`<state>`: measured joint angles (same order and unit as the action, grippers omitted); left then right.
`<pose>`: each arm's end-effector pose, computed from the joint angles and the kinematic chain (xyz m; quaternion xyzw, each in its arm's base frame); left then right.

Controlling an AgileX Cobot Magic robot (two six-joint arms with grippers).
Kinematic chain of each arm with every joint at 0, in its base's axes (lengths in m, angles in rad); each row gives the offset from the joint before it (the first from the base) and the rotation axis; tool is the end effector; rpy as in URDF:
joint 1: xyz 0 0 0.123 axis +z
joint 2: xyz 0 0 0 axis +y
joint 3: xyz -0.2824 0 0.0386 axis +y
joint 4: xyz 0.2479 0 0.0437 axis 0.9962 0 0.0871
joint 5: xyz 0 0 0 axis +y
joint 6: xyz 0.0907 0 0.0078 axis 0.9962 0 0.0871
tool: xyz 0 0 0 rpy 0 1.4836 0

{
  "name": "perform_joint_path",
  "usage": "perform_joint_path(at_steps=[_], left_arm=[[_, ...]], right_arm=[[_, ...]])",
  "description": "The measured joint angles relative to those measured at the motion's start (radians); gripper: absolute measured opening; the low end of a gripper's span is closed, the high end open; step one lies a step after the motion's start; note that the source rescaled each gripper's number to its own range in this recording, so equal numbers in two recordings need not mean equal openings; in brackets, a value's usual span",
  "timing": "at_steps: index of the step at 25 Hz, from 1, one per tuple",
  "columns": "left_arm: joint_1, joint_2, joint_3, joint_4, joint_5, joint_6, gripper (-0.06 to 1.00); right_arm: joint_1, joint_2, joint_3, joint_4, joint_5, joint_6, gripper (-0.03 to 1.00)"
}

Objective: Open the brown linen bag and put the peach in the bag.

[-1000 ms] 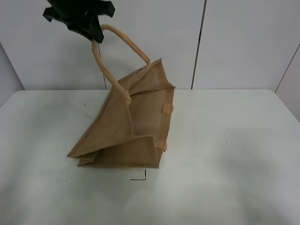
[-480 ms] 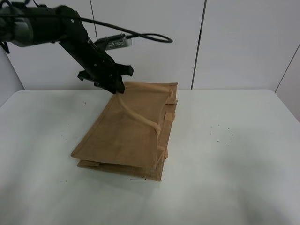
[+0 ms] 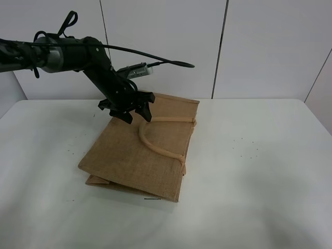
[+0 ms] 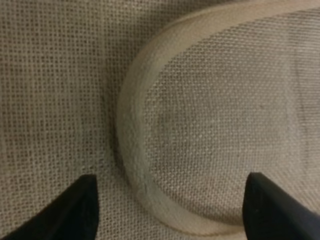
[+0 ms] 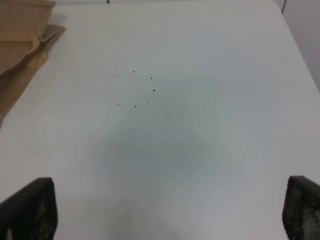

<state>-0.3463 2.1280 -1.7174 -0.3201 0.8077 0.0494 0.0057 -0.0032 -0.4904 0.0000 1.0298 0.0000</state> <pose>0.4318 -0.1779 0.2041 0.1086 0.9609 -0.1668 0.1927 -0.0030 0.0000 0.2770 -0.0024 0.8468 0.0015 0.5319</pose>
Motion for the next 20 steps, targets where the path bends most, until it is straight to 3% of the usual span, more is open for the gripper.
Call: perform_joint_path(at_steps=[4,8,20], left_arm=[[0.000,0.000,-0.085,0.116,0.102,-0.012,0.85],[0.015,-0.003,-0.162,0.259,0.184,-0.087,0.85],[0.277,-0.009,-0.174,0.326,0.240,-0.097,0.85]], right_arm=[[0.000,0.000,0.000,0.000,0.000,0.000,1.00],[0.000,0.000,0.000,0.000,0.000,0.000,1.00],[0.000,0.000,0.000,0.000,0.000,0.000,1.00]])
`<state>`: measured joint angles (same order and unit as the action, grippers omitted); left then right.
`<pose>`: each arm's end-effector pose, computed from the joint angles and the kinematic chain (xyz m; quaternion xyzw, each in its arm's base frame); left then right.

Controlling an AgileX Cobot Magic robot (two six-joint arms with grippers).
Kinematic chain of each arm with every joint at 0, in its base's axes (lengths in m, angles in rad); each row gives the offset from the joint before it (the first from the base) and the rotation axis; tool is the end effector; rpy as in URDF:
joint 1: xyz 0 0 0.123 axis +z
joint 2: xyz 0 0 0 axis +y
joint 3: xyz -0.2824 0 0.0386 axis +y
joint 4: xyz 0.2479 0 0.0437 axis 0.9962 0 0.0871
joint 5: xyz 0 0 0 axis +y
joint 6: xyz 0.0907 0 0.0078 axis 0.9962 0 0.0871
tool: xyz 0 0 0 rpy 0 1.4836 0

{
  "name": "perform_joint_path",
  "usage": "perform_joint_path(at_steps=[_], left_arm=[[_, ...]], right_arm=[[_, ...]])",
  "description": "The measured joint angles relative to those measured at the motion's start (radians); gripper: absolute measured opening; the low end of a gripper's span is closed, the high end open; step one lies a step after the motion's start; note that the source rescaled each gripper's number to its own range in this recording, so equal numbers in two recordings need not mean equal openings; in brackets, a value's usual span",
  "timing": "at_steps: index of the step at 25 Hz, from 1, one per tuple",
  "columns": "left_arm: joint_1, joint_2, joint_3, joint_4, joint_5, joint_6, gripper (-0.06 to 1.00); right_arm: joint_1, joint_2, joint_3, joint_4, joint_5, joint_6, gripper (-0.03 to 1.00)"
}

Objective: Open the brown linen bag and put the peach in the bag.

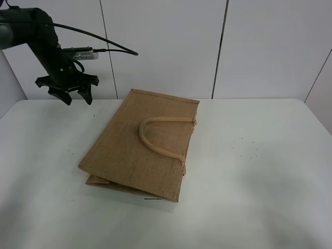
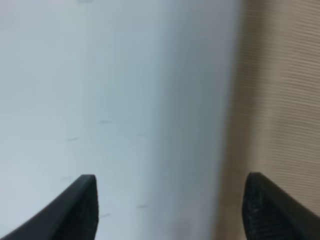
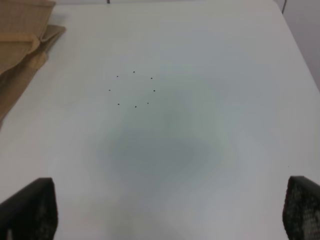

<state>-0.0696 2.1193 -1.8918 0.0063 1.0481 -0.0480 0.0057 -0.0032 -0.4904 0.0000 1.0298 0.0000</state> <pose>0.4643 -0.0319 0.2460 0.0116 0.9817 -0.0082 0.1899 -0.0030 0.0000 0.2770 -0.0024 0.8468 0.0015 0.5319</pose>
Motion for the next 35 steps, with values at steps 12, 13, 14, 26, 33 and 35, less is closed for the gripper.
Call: perform_joint_path(at_steps=[12,13,14,26,33,35], left_arm=[[0.036,-0.012,0.015,-0.023,0.118,-0.004,0.85],[0.036,-0.026,0.032,-0.033,0.118,-0.004,0.85],[0.036,-0.047,0.058,-0.036,0.118,-0.004,0.85],[0.036,-0.534,0.509,-0.025,0.118,0.008,0.85],[0.036,-0.942,0.819,0.027,0.120,0.014,0.85],[0.036,-1.052,0.899,0.029,0.121,0.014,0.85]], right_arm=[[0.000,0.000,0.000,0.000,0.000,0.000,1.00],[0.000,0.000,0.000,0.000,0.000,0.000,1.00],[0.000,0.000,0.000,0.000,0.000,0.000,1.00],[0.000,0.000,0.000,0.000,0.000,0.000,1.00],[0.000,0.000,0.000,0.000,0.000,0.000,1.00],[0.000,0.000,0.000,0.000,0.000,0.000,1.00]])
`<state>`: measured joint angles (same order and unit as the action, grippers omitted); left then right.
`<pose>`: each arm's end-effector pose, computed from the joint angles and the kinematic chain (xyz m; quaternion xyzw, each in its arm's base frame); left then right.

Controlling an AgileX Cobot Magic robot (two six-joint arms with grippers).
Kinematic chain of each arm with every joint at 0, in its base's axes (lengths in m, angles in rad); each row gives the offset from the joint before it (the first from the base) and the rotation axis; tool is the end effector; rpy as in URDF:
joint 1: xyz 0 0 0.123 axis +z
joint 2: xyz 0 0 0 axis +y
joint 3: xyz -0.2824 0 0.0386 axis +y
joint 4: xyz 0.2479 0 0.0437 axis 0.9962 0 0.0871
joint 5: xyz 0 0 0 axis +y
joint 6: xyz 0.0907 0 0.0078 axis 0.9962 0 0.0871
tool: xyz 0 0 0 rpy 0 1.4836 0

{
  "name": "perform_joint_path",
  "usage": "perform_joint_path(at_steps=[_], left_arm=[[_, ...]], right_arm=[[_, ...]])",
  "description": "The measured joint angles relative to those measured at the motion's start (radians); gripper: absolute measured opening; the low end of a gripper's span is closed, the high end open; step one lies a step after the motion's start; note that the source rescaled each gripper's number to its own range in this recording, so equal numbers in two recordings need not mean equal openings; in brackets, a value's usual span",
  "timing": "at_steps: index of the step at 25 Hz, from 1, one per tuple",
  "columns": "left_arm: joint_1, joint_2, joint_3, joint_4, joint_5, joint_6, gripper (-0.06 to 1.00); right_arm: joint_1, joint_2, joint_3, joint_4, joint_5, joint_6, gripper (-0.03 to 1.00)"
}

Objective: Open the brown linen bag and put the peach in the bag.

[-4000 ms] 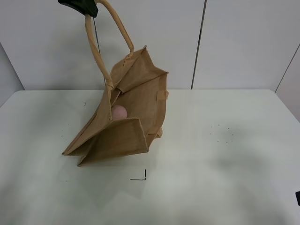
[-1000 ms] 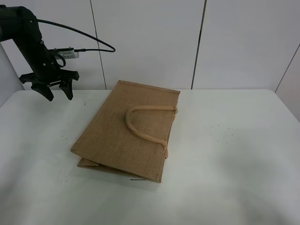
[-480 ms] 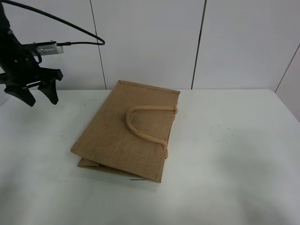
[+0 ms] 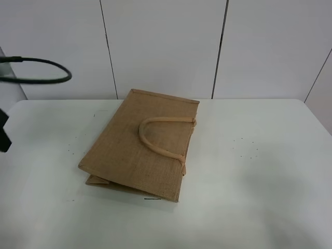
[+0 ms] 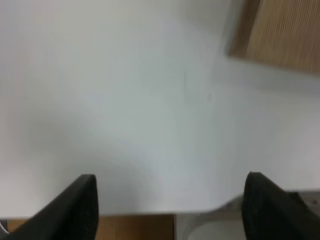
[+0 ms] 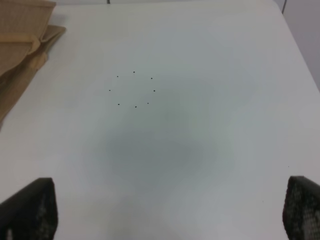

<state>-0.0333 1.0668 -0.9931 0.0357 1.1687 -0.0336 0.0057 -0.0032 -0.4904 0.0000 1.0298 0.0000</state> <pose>0.1845 -0.0032 0.3310 0.0033 0.9783 0.0106 0.2067 -0.0030 0.0000 0.2770 -0.0024 0.8468 0.0015 0.5319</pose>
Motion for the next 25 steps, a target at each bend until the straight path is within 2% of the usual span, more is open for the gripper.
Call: perform_joint_path(at_steps=[8,13,16,25], left_arm=[[0.000,-0.469,0.304,0.018,-0.001,0.004,0.85],[0.000,-0.717,0.449,0.018,-0.058,0.004,0.85],[0.000,-0.826,0.493,0.017,-0.093,0.004,0.85],[0.000,-1.020,0.495,0.015,-0.110,0.004,0.85]], right_arm=[[0.000,0.000,0.000,0.000,0.000,0.000,1.00],[0.000,0.000,0.000,0.000,0.000,0.000,1.00],[0.000,0.000,0.000,0.000,0.000,0.000,1.00],[0.000,0.000,0.000,0.000,0.000,0.000,1.00]])
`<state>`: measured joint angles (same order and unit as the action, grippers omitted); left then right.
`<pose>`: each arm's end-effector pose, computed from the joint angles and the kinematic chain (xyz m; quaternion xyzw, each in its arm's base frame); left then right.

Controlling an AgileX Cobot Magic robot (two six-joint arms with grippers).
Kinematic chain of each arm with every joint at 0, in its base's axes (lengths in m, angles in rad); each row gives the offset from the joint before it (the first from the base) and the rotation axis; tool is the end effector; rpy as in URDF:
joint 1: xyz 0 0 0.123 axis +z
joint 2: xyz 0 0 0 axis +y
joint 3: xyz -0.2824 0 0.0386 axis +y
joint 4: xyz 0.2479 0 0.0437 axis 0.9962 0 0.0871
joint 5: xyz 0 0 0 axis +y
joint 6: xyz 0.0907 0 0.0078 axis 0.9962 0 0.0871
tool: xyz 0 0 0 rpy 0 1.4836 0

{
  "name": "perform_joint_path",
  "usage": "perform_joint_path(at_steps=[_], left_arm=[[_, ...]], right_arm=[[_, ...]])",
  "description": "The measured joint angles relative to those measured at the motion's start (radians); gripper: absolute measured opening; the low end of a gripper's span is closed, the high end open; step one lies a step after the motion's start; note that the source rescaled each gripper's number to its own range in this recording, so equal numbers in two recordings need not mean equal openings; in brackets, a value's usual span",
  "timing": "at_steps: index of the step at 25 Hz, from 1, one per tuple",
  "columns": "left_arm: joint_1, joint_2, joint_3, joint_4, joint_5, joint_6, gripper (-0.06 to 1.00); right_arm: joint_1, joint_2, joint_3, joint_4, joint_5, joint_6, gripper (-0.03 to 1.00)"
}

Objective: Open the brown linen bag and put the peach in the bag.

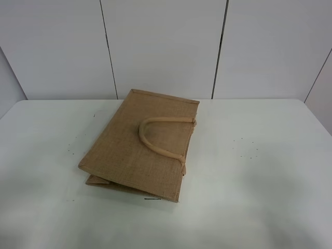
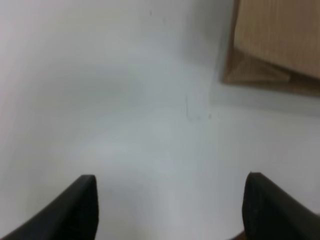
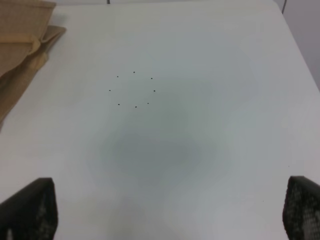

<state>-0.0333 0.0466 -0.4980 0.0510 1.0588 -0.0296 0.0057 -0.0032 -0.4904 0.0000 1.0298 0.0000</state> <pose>0.0027 0.0040 0.2769 0.0013 0.8649 0.0097 0.5019 -0.0030 0.0000 0.2770 -0.0024 0.8468 0.0015 0.5319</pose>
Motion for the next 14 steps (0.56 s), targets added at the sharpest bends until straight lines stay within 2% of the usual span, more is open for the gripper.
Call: perform_joint_path(at_steps=[14], left_arm=[[0.000,-0.051,0.001,-0.001,-0.003,-0.008,0.85]], right_arm=[[0.000,0.000,0.000,0.000,0.000,0.000,1.00]])
